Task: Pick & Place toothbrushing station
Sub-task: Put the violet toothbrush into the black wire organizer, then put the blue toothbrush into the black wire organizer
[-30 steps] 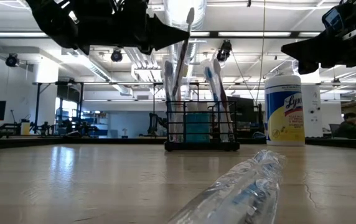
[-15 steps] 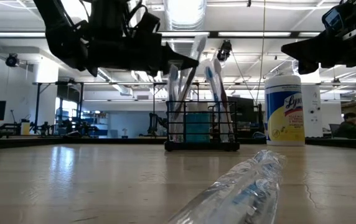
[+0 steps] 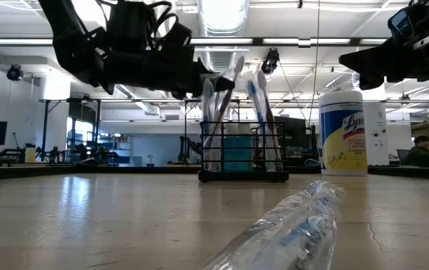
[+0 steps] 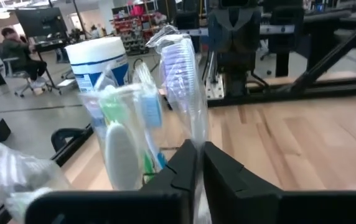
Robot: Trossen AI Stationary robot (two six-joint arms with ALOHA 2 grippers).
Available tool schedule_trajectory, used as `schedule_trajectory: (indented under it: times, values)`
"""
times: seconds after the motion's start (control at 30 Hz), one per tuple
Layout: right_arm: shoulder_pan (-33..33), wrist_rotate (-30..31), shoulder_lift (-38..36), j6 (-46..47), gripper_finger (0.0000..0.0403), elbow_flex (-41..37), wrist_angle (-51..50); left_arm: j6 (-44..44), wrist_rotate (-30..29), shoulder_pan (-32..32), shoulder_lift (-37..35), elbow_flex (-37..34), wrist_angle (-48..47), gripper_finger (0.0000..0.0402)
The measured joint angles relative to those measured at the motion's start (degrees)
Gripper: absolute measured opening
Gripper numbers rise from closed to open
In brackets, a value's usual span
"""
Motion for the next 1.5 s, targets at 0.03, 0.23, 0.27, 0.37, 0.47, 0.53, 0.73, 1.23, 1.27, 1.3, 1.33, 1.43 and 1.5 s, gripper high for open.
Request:
schedule_trajectory:
  times: [0.03,0.23,0.27,0.37,0.47,0.53,0.73,1.23,1.27,1.3,1.33,1.43,1.5]
  values:
    - [0.0,0.0,0.0,-0.01,0.0008,0.0,-0.09,-0.32,-0.01,0.0,-0.42,0.0,-0.11,0.0026]
    - [0.0,0.0,-0.02,-0.01,0.0008,0.0,-0.15,-1.13,-0.01,0.0,-3.35,-0.07,-2.97,0.0069]
    - [0.0,0.0,-0.02,-0.01,0.0008,0.0,-0.15,-1.55,-0.11,0.05,-4.01,-0.07,-4.44,0.0077]
    - [0.0,0.0,-0.02,-0.02,0.0008,0.0,-0.15,-1.72,-0.23,0.13,-5.44,-0.04,-8.15,0.0101]
    - [0.0,0.0,-0.01,-0.02,0.0008,0.0,-0.14,-1.68,-0.25,0.13,-7.07,-0.04,-9.14,0.0126]
    - [0.0,0.0,0.02,-0.02,0.0008,0.0,-0.13,-1.59,-0.25,0.13,-8.77,-0.04,-9.18,0.0141]
    - [-0.01,0.0,0.0,-0.03,0.0008,0.0,-0.14,-1.45,-0.16,0.13,-15.05,0.45,-10.43,0.0169]
    - [-0.01,0.0,0.0,-0.04,0.0008,0.02,0.12,3.26,0.07,-0.11,-13.29,12.52,-32.51,0.0008]
    - [0.0,0.0,0.03,-0.04,0.0008,0.01,0.09,3.28,0.08,-0.11,-13.15,12.64,-32.88,0.0005]
    - [-0.02,0.0,0.04,-0.04,0.0008,0.02,0.07,3.28,0.08,-0.11,-12.99,12.66,-33.16,0.0004]
    - [-0.02,0.0,0.04,-0.04,0.0008,0.02,-0.03,3.28,0.08,-0.11,-12.82,12.65,-33.25,0.0005]
    - [0.0,0.0,0.04,-0.04,0.0008,0.02,-0.13,3.26,0.1,-0.09,-12.73,12.46,-35.36,0.0005]
    - [0.0,0.0,0.04,-0.04,0.0008,0.01,-0.13,3.0,0.1,-0.09,-12.73,12.46,-36.97,0.0003]
